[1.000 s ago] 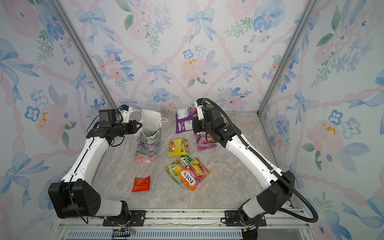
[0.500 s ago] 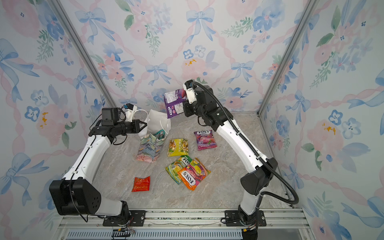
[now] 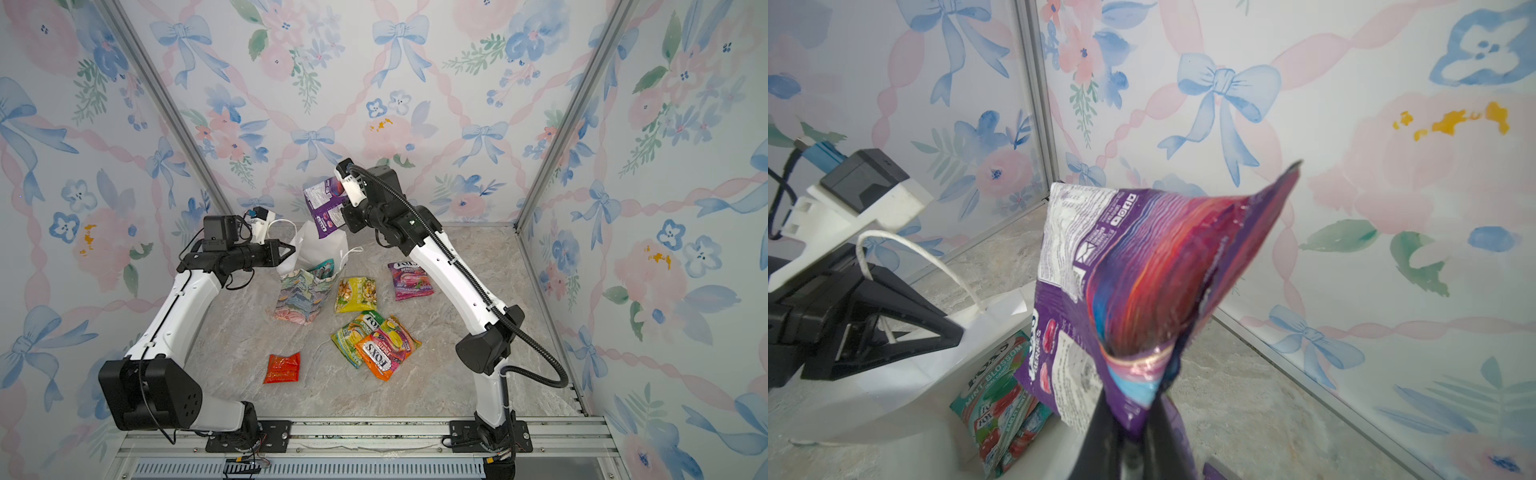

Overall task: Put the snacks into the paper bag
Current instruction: 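Lift the purple packet with the right gripper and carry it over the bag, then lower the purple packet into the bag and open the right gripper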

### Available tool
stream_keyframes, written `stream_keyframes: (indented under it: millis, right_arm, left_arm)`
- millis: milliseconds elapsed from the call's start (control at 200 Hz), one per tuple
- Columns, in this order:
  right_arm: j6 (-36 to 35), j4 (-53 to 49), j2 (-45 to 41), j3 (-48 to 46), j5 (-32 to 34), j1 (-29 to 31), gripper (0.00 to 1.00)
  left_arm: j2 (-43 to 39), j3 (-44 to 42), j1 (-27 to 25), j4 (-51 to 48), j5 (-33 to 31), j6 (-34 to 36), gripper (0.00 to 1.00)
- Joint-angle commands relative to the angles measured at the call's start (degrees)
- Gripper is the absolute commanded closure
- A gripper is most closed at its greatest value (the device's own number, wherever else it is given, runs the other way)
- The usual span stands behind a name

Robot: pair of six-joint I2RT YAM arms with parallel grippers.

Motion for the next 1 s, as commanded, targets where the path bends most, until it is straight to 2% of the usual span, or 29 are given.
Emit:
stream_keyframes:
  millis: [0, 350, 600, 995]
  right_arm:
    - [-2.6, 0.16, -3.09, 1.74, -0.64, 0.18, 0.96]
    - [-8.68, -4.07, 0.34, 1.26, -1.75, 2.02, 0.98]
    - [-11.98, -6.17, -0.85, -3.43, -6.4, 2.36, 0.98]
    - [-17.56, -11.45, 2.09, -1.47, -9.75, 4.12, 1.0]
  left_arm:
    - [-0.87, 0.39, -0.35, 0.0, 1.83, 1.53, 1.0]
    - [-1.39, 0.22, -0.35, -0.07, -0.76, 1.74, 1.0]
    - [-1.8, 0.17, -0.1, -0.03, -3.37, 1.67, 1.0]
    - [-2.19, 0.4, 0.26, -0.07, -4.98, 1.42, 1.0]
